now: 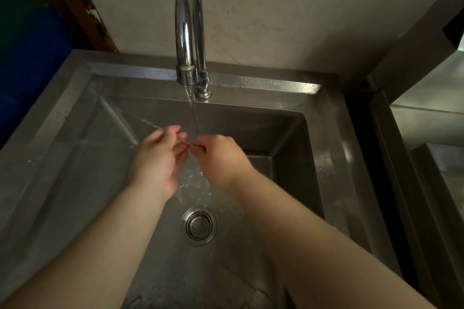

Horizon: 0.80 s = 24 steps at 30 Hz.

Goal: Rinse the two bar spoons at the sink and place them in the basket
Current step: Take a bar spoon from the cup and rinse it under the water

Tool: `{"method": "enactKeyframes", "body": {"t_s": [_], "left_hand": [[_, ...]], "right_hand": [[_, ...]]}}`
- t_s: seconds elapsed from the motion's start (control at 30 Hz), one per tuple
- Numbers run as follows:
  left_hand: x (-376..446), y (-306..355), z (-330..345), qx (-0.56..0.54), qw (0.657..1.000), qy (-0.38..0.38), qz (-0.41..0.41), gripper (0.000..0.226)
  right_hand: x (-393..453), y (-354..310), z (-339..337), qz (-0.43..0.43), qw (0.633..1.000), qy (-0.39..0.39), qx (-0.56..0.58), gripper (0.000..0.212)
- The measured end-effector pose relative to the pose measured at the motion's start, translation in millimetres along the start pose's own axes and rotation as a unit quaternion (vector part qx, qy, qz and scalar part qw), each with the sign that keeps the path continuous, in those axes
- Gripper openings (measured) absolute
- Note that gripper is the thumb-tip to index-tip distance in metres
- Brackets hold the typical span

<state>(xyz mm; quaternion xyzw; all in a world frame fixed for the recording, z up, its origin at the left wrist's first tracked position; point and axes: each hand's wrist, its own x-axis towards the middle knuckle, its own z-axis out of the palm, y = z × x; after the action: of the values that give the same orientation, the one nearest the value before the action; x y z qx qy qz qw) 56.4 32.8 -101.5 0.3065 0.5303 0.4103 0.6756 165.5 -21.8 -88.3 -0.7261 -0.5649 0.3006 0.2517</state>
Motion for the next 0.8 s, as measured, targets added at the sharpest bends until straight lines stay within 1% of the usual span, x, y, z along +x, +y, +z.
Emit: {"method": "enactKeyframes", "body": {"t_s": [0.07, 0.13, 0.17, 0.2, 0.27, 0.3, 0.37, 0.4, 0.47, 0.57, 0.63, 0.67, 0.73, 0.8], "left_hand": [[6.8, -2.2, -9.1, -0.065, 0.995, 0.045, -0.056, 0.019], [10.3, -5.8, -14.8, -0.133, 0.981, 0.072, -0.122, 0.02], [10.6, -8.2, -16.3, -0.161, 0.972, 0.078, -0.153, 0.021], [9.7, -10.9, -16.7, -0.182, 0.963, 0.076, -0.183, 0.023], [6.0, -17.3, -14.9, -0.199, 0.95, 0.051, -0.235, 0.028], [3.9, -21.0, -13.0, -0.197, 0.946, 0.033, -0.256, 0.033], [-0.3, -28.6, -9.4, -0.187, 0.938, 0.004, -0.292, 0.046], [-2.8, -31.2, -7.3, -0.185, 0.934, -0.008, -0.307, 0.047], [-5.8, -34.0, -3.6, -0.184, 0.928, -0.02, -0.325, 0.036], [-2.7, -35.7, -2.1, -0.16, 0.933, -0.022, -0.321, 0.027], [2.7, -32.5, -7.2, -0.107, 0.946, -0.016, -0.305, 0.025], [6.0, -31.0, -11.3, -0.051, 0.957, -0.014, -0.285, 0.024], [13.4, -29.4, -22.2, 0.096, 0.973, -0.007, -0.211, 0.023], [19.0, -27.5, -31.9, 0.22, 0.968, -0.01, -0.119, 0.018]], "right_hand": [[5.4, -5.9, -16.1, -0.004, 0.994, -0.03, -0.102, 0.016], [8.2, -11.3, -31.6, -0.013, 0.992, -0.019, -0.121, 0.023], [9.0, -15.0, -37.0, -0.023, 0.995, -0.011, -0.098, 0.024], [9.2, -19.3, -40.2, -0.033, 0.998, -0.006, -0.058, 0.021], [9.0, -29.8, -40.6, -0.041, 0.999, 0.004, 0.031, 0.011], [8.8, -34.2, -38.6, -0.041, 0.997, 0.013, 0.06, 0.011], [9.8, -39.4, -33.9, -0.055, 0.996, 0.035, 0.064, 0.014], [10.0, -40.9, -32.3, -0.067, 0.995, 0.046, 0.051, 0.015], [8.0, -43.3, -31.1, -0.084, 0.993, 0.06, 0.048, 0.016], [2.1, -41.0, -31.7, -0.094, 0.992, 0.069, 0.045, 0.017], [-2.5, -33.3, -33.8, -0.075, 0.996, 0.052, 0.005, 0.013], [-5.2, -27.0, -35.5, -0.057, 0.997, 0.033, -0.03, 0.01], [-12.5, -13.8, -35.1, -0.01, 0.994, -0.028, -0.102, 0.007], [-21.6, -0.4, -24.8, 0.037, 0.987, -0.092, -0.126, 0.016]]}}
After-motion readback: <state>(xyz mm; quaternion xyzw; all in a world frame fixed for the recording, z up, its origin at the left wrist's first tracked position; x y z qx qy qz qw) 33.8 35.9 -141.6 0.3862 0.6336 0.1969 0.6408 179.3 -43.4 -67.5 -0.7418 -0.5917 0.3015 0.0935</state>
